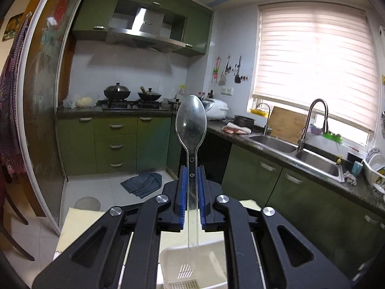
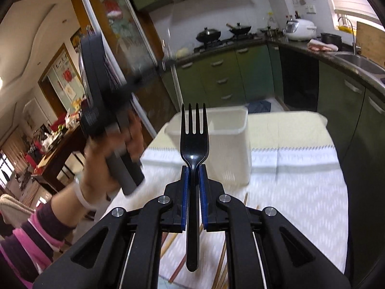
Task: Organize utensils
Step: 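Drop the spoon into the white caddy while the right tool carries the fork there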
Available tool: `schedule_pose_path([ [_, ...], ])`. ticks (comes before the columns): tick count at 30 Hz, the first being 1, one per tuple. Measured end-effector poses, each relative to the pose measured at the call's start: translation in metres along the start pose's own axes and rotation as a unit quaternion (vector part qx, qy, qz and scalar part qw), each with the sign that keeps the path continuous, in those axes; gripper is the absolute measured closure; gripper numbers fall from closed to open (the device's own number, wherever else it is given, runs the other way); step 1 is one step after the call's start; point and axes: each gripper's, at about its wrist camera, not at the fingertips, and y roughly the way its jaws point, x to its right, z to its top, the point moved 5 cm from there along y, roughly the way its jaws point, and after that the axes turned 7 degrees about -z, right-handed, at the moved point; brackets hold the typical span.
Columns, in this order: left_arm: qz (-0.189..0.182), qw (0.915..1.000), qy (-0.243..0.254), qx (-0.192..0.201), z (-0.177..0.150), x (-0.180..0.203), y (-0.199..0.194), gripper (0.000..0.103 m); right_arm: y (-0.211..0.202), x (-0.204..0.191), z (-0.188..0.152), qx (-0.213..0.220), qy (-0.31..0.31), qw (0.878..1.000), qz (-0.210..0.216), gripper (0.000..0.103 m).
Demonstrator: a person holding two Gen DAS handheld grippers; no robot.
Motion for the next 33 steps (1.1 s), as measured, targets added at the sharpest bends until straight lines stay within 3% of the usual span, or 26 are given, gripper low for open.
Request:
schedule_pose_path([
  [7, 0.0, 0.9991, 0.02, -0.036, -0.04, -0.002, 0.01, 0.093, 0.002, 0.0, 0.05, 0.055, 0.016, 0.998, -0.006, 0.094],
  [10, -0.008, 0.9987, 0.017, -0.047, -0.051, -0.003, 0.01, 0.082, 0.009, -0.001, 0.072, 0.08, 0.015, 0.997, -0.016, 0.093],
  [20, -0.019, 0.9988, -0.011, -0.044, -0.046, -0.013, -0.025, 0.081, 0.05, -0.002, 0.141, 0.18, 0.004, 0.98, -0.083, 0.093],
  [25, -0.016, 0.9981, -0.018, -0.056, -0.049, -0.021, -0.042, 0.08, 0.085, 0.003, 0.145, 0.191, -0.008, 0.975, -0.111, 0.093],
  [31, -0.017, 0.9962, -0.034, -0.078, -0.061, -0.03, -0.056, 0.077, 0.11, 0.016, 0.125, 0.166, 0.003, 0.98, -0.112, 0.093],
  [33, -0.016, 0.9955, -0.035, -0.087, -0.066, -0.031, -0.061, 0.075, 0.112, 0.018, 0.117, 0.161, 0.001, 0.98, -0.112, 0.079],
])
